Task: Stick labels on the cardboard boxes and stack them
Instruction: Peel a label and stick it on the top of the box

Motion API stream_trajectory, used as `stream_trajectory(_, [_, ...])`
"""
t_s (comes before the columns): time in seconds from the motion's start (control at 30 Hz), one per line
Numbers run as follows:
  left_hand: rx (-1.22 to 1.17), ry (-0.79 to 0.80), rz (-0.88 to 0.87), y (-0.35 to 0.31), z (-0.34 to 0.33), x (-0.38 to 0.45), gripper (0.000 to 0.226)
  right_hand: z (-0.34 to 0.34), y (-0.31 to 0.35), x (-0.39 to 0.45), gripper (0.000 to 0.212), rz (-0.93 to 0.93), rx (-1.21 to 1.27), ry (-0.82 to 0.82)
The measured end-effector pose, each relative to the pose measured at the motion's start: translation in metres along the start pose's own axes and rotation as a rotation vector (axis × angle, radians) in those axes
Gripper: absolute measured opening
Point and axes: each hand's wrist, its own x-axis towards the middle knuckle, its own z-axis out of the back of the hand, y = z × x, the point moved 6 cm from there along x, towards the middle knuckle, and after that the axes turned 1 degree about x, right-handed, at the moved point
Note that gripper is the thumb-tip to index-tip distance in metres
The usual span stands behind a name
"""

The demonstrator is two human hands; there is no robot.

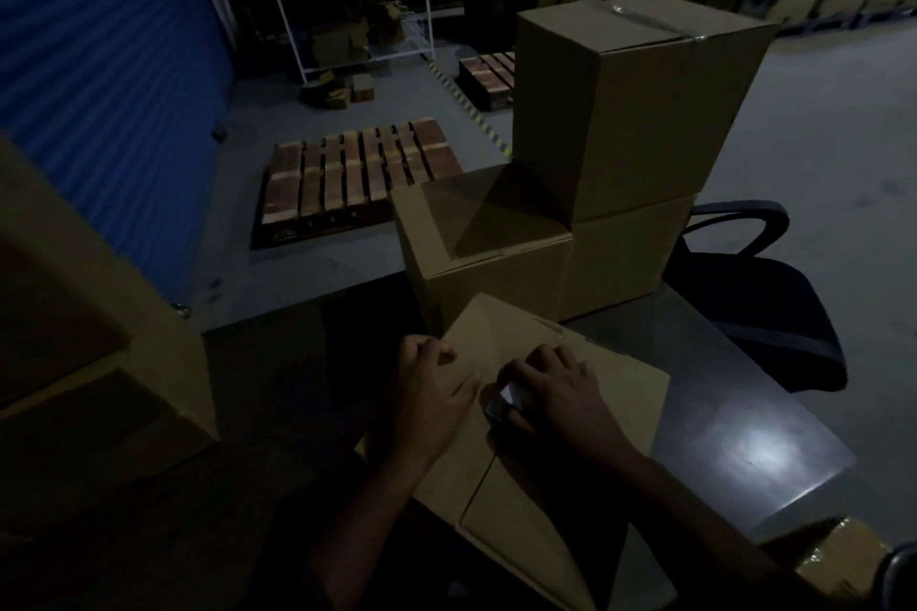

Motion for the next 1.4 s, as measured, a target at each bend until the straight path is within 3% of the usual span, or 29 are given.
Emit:
stream_trajectory(0.67, [-0.092,-0.015,-0.077,0.007,0.001,0.009,0.037,0.004,0.003,0.003,0.041,0.060,0.093,0.014])
stream_trajectory(0.8, [-0.080,0.082,-0.179,-0.010,-0.007,0.024,0.037,0.005,-0.008,-0.006,0.047,0.051,0.125,0.031])
stream_trajectory(0.97, [-0.136,0.401,-0.384,-0.059,-0.033,0.048,0.056,0.011,-0.017,-0.026,0.031,0.008,0.102,-0.064])
stream_trajectory(1.03, [-0.086,0.444,-0.463,-0.076,-0.042,0.051,0.061,0.012,-0.019,-0.035,0.027,-0.022,0.067,-0.116])
stream_trajectory(1.1, [-0.038,0.419,-0.484,-0.083,-0.046,0.051,0.067,0.015,-0.026,-0.040,0.026,-0.044,0.079,-0.163])
stream_trajectory(1.23, [0.162,0.167,-0.425,-0.072,-0.035,0.038,0.066,0.011,-0.030,-0.036,0.027,-0.002,0.045,-0.155])
stream_trajectory(1.33, [0.121,0.046,-0.299,-0.050,-0.023,0.014,0.058,0.010,-0.027,-0.033,0.031,0.018,0.040,-0.171])
stream_trajectory(1.4, [0.094,0.048,-0.237,-0.036,-0.024,-0.003,0.050,0.011,-0.026,-0.031,0.035,0.018,0.044,-0.170])
